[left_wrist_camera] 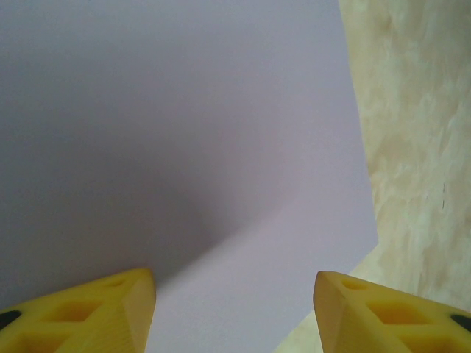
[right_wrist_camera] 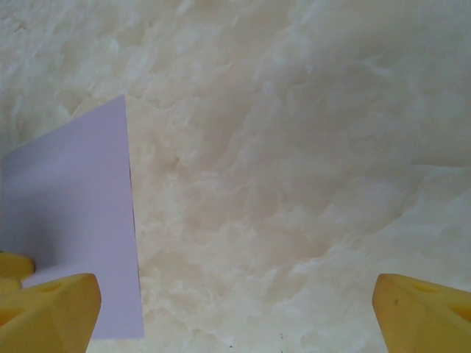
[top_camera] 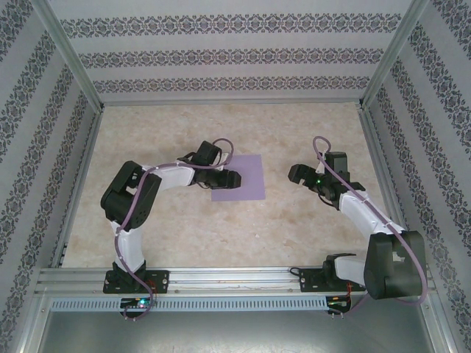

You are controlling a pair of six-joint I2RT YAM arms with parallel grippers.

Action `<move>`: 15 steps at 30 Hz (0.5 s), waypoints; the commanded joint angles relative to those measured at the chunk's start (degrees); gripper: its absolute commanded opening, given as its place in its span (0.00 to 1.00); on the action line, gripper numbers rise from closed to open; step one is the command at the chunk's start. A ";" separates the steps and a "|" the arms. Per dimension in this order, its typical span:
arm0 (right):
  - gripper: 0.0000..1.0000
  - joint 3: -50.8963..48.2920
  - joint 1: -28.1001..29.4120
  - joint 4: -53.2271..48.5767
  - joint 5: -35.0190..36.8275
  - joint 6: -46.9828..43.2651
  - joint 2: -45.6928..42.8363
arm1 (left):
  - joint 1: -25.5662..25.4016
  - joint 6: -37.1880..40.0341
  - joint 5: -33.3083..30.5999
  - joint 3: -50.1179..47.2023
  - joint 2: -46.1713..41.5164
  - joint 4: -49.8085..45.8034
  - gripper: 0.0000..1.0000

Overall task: Fold a paper plane with a square sheet of paper (fold left side to right side)
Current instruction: Move the square sheet of paper to the center of the table.

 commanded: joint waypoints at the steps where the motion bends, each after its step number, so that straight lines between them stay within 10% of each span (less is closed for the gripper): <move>1: 0.93 2.19 1.00 -1.61 0.84 -1.58 0.64 | -1.10 2.39 0.18 -3.33 -1.12 -9.36 0.60; 15: 0.94 9.51 8.31 -6.54 5.51 -1.48 5.11 | -1.02 -3.39 -0.18 -4.03 -10.40 -5.11 0.61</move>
